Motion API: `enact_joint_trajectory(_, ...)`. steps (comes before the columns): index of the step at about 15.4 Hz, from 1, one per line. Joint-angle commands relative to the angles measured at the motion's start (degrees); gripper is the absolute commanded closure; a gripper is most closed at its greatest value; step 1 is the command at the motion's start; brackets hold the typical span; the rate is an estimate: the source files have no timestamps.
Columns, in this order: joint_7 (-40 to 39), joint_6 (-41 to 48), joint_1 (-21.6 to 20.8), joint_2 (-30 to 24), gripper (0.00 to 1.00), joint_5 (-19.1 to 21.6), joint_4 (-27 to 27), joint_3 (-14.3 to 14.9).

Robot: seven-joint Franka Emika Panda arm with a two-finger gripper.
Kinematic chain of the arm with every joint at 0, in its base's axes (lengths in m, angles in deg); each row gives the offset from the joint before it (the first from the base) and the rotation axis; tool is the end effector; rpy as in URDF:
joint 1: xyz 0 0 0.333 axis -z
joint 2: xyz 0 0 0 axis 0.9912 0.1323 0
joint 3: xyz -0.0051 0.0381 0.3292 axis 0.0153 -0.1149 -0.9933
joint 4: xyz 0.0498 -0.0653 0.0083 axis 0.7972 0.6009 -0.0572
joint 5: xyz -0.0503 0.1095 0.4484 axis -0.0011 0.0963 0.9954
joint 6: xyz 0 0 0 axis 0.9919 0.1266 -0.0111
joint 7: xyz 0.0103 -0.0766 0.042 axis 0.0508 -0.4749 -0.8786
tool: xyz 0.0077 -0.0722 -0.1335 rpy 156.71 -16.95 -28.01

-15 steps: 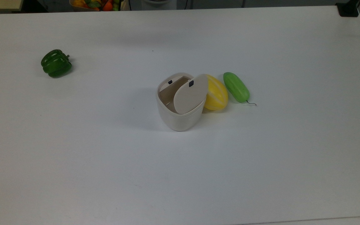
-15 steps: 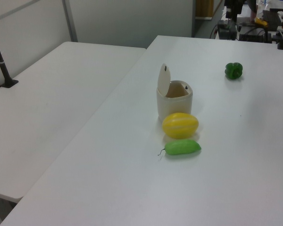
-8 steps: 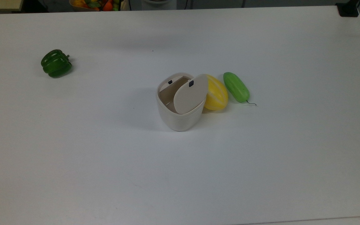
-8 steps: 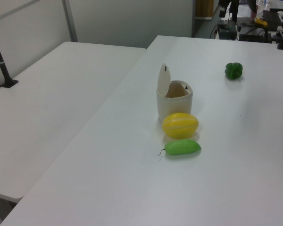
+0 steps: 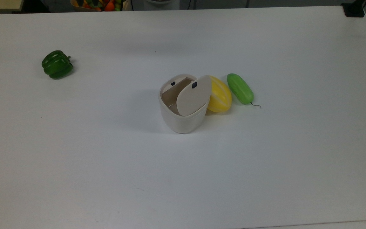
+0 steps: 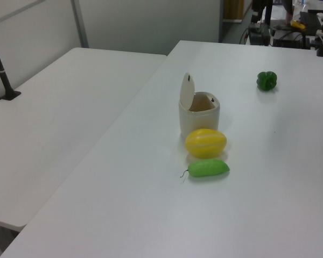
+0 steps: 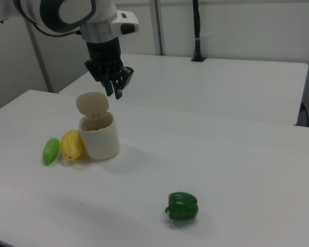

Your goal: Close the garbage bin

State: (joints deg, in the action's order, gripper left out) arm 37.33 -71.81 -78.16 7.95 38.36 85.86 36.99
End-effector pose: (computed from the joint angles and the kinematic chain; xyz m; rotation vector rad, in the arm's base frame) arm 0.6398 -0.1093 0.6173 -3.0158 -0.0477 -0.2116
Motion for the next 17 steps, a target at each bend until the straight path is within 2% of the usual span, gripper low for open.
enact_joint_trajectory(1,-7.47,-1.05,-0.37,-0.59,0.94,2.37,0.42,1.1)
enact_joint_trajectory(2,-9.66,-1.05,-0.46,-0.59,1.0,2.37,0.42,1.1)
enact_joint_trajectory(3,-12.03,-0.79,-0.55,-0.5,1.0,2.89,0.42,1.1)
enact_joint_trajectory(5,-13.28,-0.43,-0.55,-0.58,1.0,6.4,0.42,1.36)
enact_joint_trajectory(8,-15.29,-0.61,-0.55,-0.32,1.0,7.29,0.42,1.45)
enact_joint_trajectory(11,-24.07,-0.35,-0.55,-0.23,1.0,9.13,0.59,2.16)
enact_joint_trajectory(13,-26.2,-0.43,-0.55,0.03,1.0,10.45,0.77,2.16)
enact_joint_trajectory(17,-30.24,-1.05,-1.25,1.43,1.0,17.56,0.94,2.59)
